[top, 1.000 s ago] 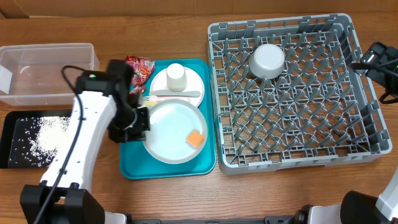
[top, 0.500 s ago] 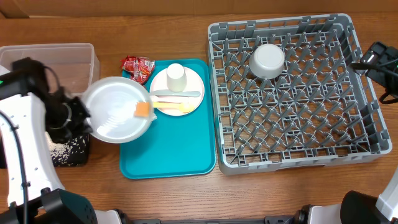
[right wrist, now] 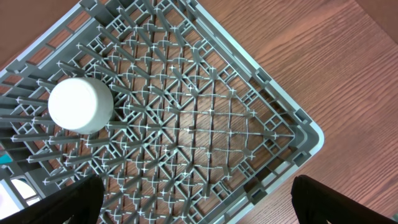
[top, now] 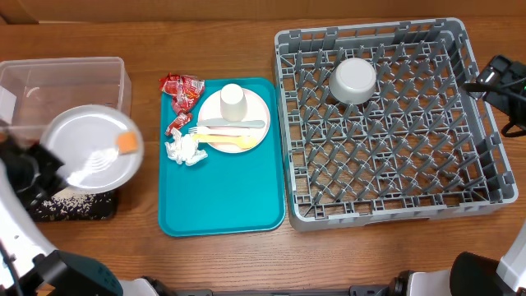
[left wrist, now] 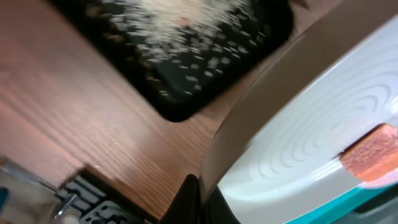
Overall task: Sort waste into correct bins and load items into the dishwasher rack
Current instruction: 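Carry the plate left over the black rice tray, then tilt the plate with the left gripper to drop the orange scrap onto the tray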
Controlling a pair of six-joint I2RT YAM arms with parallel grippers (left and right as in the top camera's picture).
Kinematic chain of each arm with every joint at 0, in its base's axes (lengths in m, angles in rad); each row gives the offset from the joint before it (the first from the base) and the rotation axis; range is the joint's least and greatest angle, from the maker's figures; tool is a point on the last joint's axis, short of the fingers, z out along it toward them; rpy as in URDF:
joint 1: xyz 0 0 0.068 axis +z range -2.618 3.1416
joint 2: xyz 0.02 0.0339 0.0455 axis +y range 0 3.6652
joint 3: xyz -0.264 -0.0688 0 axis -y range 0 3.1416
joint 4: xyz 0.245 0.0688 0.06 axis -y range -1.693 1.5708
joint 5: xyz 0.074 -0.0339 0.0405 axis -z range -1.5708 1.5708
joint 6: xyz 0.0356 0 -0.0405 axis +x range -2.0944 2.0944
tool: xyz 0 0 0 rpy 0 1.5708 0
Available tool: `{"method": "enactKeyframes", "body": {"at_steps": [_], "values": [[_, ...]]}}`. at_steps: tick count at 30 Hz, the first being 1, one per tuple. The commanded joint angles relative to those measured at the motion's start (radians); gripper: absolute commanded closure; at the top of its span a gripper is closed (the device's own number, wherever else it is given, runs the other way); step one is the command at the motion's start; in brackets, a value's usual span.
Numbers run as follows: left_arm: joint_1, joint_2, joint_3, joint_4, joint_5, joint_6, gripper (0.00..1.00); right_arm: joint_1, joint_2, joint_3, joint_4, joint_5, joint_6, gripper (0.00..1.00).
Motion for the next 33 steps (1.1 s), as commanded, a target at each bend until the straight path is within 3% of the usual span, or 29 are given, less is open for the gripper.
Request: {"method": "enactKeyframes", "body": {"at_steps": [1,10,20,29,33], "values": [[0.094,-0.005,0.023,0.001,-0.013,-0.016,0.96,0.002,-0.001,-0.004,0.003,0.014,-0.003,0.0],[0.256,-0.002,0.023,0.043,-0.21,-0.103,0.96,0.002,-0.001,-0.004,0.003,0.014,-0.003,0.0],[0.248,-0.002,0.023,0.068,-0.499,-0.237,0.96,0.002,-0.001,-0.004,0.003,0.014,-0.003,0.0],[0.164,-0.002,0.023,0.159,-0.546,-0.187,0.96,0.002,-0.001,-0.004,0.003,0.014,-0.003,0.0],[0.094,-0.002,0.023,0.184,-0.65,-0.188,0.96,0.002,-0.001,-0.004,0.003,0.014,-0.003,0.0]]}}
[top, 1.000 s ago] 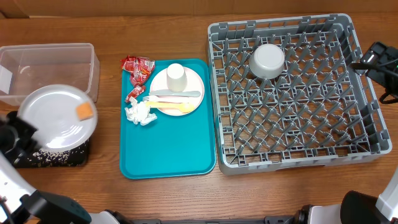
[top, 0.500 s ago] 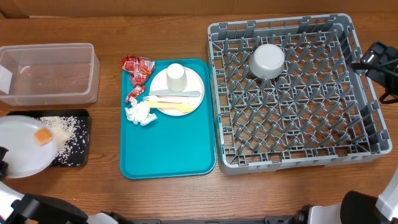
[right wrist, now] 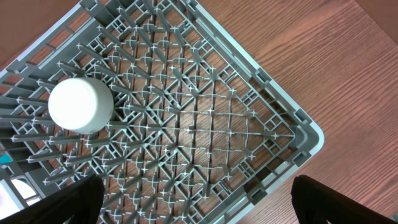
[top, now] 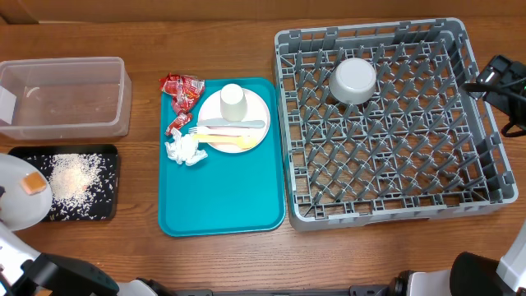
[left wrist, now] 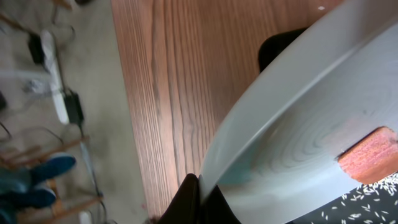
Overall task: Sort waste into correct bins and load items into the dishwasher rack
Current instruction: 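Tilt the plate with the left gripper to drop the orange scrap onto the tray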
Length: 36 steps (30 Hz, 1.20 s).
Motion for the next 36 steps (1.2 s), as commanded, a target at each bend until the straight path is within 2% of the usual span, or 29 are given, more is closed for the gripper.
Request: {"method": "enactKeyframes", "body": {"at_steps": [1,10,18,36], "values": [[-0.059,-0.002,0.023,0.016,-0.132,0.011,0.96,0.002,-0.001,-0.004,0.003,0.014,-0.003,0.0],[-0.181,0.014,0.023,0.026,-0.311,0.008,0.96,0.002,-0.001,-0.004,0.003,0.014,-0.003,0.0],[-0.232,0.079,0.023,0.02,-0.348,0.011,0.96,0.002,-0.001,-0.004,0.003,0.014,-0.003,0.0],[-0.278,0.08,0.023,-0.006,-0.454,-0.026,0.96,0.002,-0.001,-0.004,0.003,0.014,-0.003,0.0]]}}
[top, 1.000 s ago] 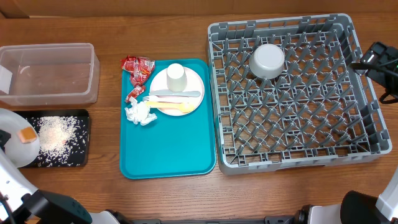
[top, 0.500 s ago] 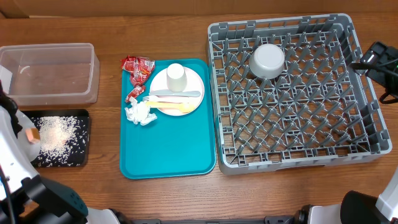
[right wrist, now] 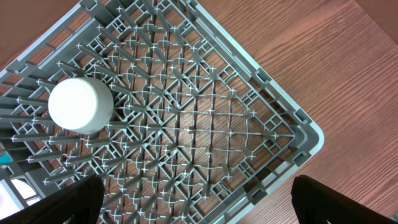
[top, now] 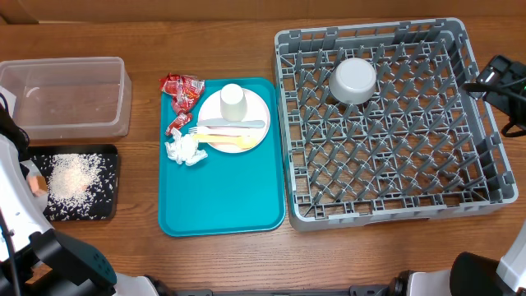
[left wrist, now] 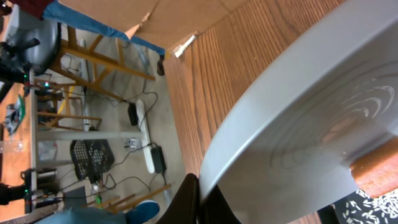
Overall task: Sort waste into correct bins and load items into the dishwasher rack
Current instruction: 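Tilt the plate with the left gripper to drop the orange scrap onto the tray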
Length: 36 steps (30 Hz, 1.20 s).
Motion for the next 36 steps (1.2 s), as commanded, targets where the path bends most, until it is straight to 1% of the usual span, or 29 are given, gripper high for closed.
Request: {"method": "enactKeyframes", "body": {"at_steps": [1,5,7,9,15,19,22,23,26,27,31,32,34,36], "values": [[-0.03,-0.002,0.022,-0.005,-0.055,-0.022,0.96,0.002,-0.001,-0.003,0.002,0.014,-0.003,0.0],[-0.031,-0.002,0.022,-0.006,-0.021,-0.02,0.96,0.002,-0.001,-0.003,0.002,0.014,-0.003,0.0],[-0.037,-0.001,0.021,0.004,-0.002,0.0,0.96,0.002,-0.001,-0.003,0.002,0.014,-0.003,0.0],[-0.044,0.0,0.021,0.017,-0.019,0.021,0.96,0.002,-0.001,-0.003,0.002,0.014,-0.003,0.0],[-0.043,0.001,0.021,0.012,-0.026,0.024,0.96,0.002,-0.001,-0.003,0.002,0.014,-0.003,0.0],[-0.066,0.001,0.021,0.003,-0.021,0.005,0.96,0.002,-0.001,-0.003,0.002,0.014,-0.003,0.0],[-0.066,0.001,0.021,0.028,-0.024,0.047,0.96,0.002,-0.001,-0.003,0.002,0.014,-0.003,0.0],[-0.061,0.001,0.021,0.027,-0.019,0.046,0.96,0.002,-0.001,-0.003,0.002,0.014,-0.003,0.0],[-0.066,0.001,0.021,0.01,0.061,0.047,0.96,0.002,-0.001,-0.003,0.002,0.014,-0.003,0.0],[-0.073,0.001,0.02,0.007,0.058,0.047,0.96,0.002,-0.001,-0.003,0.002,0.014,-0.003,0.0],[-0.072,0.001,0.018,0.019,-0.072,0.046,0.96,0.002,-0.001,-0.003,0.002,0.014,-0.003,0.0],[-0.062,0.001,0.018,0.019,-0.069,0.046,0.96,0.002,-0.001,-0.003,0.002,0.014,-0.003,0.0],[-0.049,0.001,0.018,0.011,-0.015,0.046,0.96,0.002,-0.001,-0.003,0.002,0.014,-0.003,0.0],[-0.06,0.001,0.018,0.0,0.016,0.045,0.96,0.002,-0.001,-0.003,0.002,0.014,-0.003,0.0]]}}
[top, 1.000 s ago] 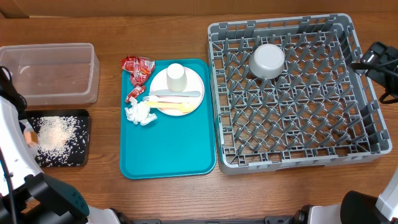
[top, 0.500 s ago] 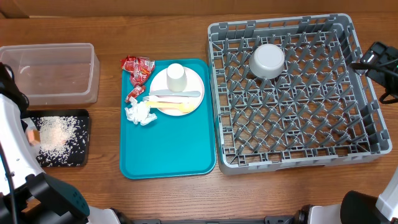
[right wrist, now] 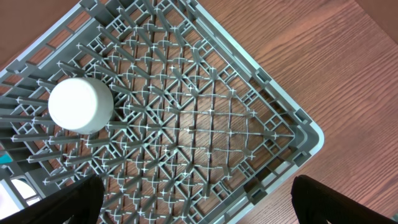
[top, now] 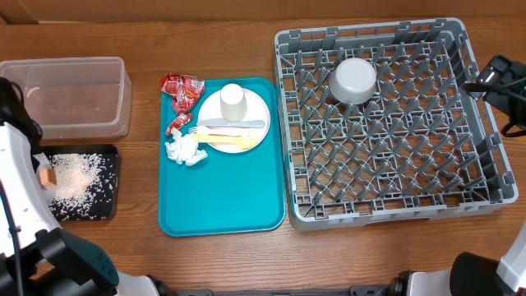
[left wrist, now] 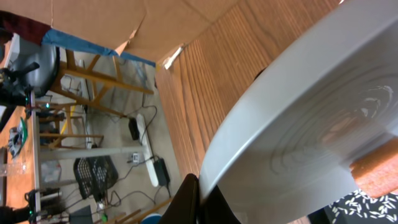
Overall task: Sort waste into correct bins and load items into the dishwasher rack
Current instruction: 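Tilt the plate with the left gripper to drop the orange scrap onto the tray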
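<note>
My left gripper (left wrist: 199,198) is shut on the rim of a pale grey plate (left wrist: 311,118), held steeply tilted at the table's left edge. An orange food chunk (left wrist: 377,174) (top: 45,176) clings to the plate's face, just over the left edge of the black tray (top: 105,205) that holds spilled rice (top: 76,175). On the teal tray (top: 222,201) lie a white plate (top: 259,111) with a cup (top: 233,99) and cutlery, red wrappers (top: 182,89) and a crumpled tissue (top: 184,150). My right gripper (right wrist: 199,202) hangs open above the grey dish rack (top: 485,177), where a bowl (top: 353,80) sits upside down.
A clear plastic bin (top: 66,94) stands behind the black tray at the far left. The rack fills the right half of the table. Past the left table edge, the left wrist view shows floor, cables and chair legs.
The tilted plate and its orange chunk have shifted slightly to the right, toward the black tray. My left gripper keeps its hold on the rim. The right arm has not moved.
The plate was first held nearly flat over the black tray and bin front, with the orange chunk on it. Then it was low at the tray's left side. Then it stood steeply tilted at the table edge, and now the chunk hangs at the tray's left edge.
</note>
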Controlling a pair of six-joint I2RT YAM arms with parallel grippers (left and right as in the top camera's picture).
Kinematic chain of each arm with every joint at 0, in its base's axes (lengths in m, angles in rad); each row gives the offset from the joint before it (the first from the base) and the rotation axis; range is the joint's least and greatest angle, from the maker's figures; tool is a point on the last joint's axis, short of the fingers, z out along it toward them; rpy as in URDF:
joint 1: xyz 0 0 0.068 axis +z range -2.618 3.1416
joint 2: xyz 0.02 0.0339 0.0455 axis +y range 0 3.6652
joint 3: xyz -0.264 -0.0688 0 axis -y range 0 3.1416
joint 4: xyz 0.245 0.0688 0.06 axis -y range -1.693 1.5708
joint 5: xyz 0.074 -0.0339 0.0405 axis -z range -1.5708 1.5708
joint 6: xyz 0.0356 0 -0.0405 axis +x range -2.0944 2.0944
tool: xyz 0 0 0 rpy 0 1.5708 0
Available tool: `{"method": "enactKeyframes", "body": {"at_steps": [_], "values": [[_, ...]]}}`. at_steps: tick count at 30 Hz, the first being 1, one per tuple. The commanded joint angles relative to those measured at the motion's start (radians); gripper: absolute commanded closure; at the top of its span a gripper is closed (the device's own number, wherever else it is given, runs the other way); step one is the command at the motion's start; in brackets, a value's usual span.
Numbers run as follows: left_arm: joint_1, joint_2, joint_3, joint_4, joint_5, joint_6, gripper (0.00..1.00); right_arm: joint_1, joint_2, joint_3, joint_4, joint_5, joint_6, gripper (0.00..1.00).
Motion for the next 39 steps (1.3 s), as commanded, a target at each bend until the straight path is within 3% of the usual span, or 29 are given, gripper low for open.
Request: {"method": "enactKeyframes", "body": {"at_steps": [1,5,10,15,23,33,39], "values": [[-0.013,0.001,0.018,-0.008,-0.005,0.01,0.96,0.002,-0.001,-0.004,0.003,0.014,-0.003,0.0],[-0.047,0.004,0.018,0.046,-0.135,0.016,0.96,0.002,-0.001,-0.004,0.003,0.014,-0.003,0.0],[-0.085,0.006,0.018,0.057,0.023,0.057,0.96,0.002,-0.001,-0.004,0.003,0.014,-0.003,0.0],[-0.098,0.011,0.01,0.085,-0.179,0.091,0.96,0.002,-0.001,-0.004,0.003,0.014,-0.003,0.0],[-0.088,0.007,0.01,0.043,-0.137,0.09,0.96,0.002,-0.001,-0.004,0.003,0.014,-0.003,0.0],[-0.085,-0.001,0.034,0.059,0.022,0.09,0.96,0.002,-0.001,-0.004,0.003,0.014,-0.003,0.0],[-0.083,-0.014,0.22,-0.032,0.245,0.086,0.96,0.002,-0.001,-0.004,0.003,0.014,-0.003,0.0]]}}
